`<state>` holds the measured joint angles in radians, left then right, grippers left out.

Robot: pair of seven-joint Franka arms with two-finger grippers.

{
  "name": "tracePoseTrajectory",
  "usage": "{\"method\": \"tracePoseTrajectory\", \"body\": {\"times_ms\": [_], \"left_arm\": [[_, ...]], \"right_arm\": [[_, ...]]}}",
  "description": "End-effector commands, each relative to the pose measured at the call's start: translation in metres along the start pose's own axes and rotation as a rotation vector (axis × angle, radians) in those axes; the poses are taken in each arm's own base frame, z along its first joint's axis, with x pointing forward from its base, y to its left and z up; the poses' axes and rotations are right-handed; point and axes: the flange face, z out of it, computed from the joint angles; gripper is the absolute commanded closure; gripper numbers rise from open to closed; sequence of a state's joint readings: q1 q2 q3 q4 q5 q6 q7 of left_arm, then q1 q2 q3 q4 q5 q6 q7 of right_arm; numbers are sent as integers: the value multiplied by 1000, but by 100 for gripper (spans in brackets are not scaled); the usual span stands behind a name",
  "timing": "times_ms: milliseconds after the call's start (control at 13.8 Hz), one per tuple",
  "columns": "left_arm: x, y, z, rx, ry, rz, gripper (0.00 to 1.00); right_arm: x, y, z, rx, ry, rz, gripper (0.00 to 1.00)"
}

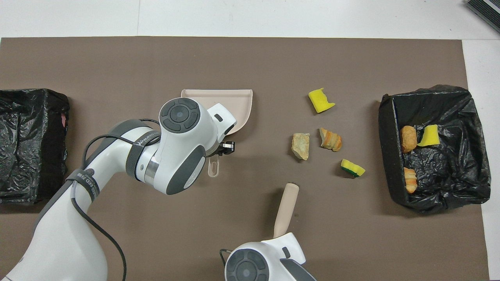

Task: Sweep and dump trash in bin
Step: 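Hold the dustpan with the left gripper while the right gripper sweeps trash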

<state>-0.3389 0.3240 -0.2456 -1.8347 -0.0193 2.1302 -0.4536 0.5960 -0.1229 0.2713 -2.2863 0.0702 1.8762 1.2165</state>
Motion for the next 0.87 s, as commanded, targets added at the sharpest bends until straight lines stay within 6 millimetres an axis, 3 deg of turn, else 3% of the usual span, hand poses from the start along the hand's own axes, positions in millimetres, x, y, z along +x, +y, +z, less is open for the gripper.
{"method": "tracePoseTrajectory", "body": {"times_ms": [0,217,434,796], "left_arm": [[-5,-4,-1,12,18,-9,100],[5,-21,-6,54,32,84,100],[20,-67,-43,82,43,376,100],[16,-125,-84,155,-32,783,100]], "right_arm": [[12,25,-4,-39,-5,70,100],[68,50,13,-68,-25,127,100],[123,86,26,-150,11,168,100],[174,122,43,-187,-25,148,100]]}}
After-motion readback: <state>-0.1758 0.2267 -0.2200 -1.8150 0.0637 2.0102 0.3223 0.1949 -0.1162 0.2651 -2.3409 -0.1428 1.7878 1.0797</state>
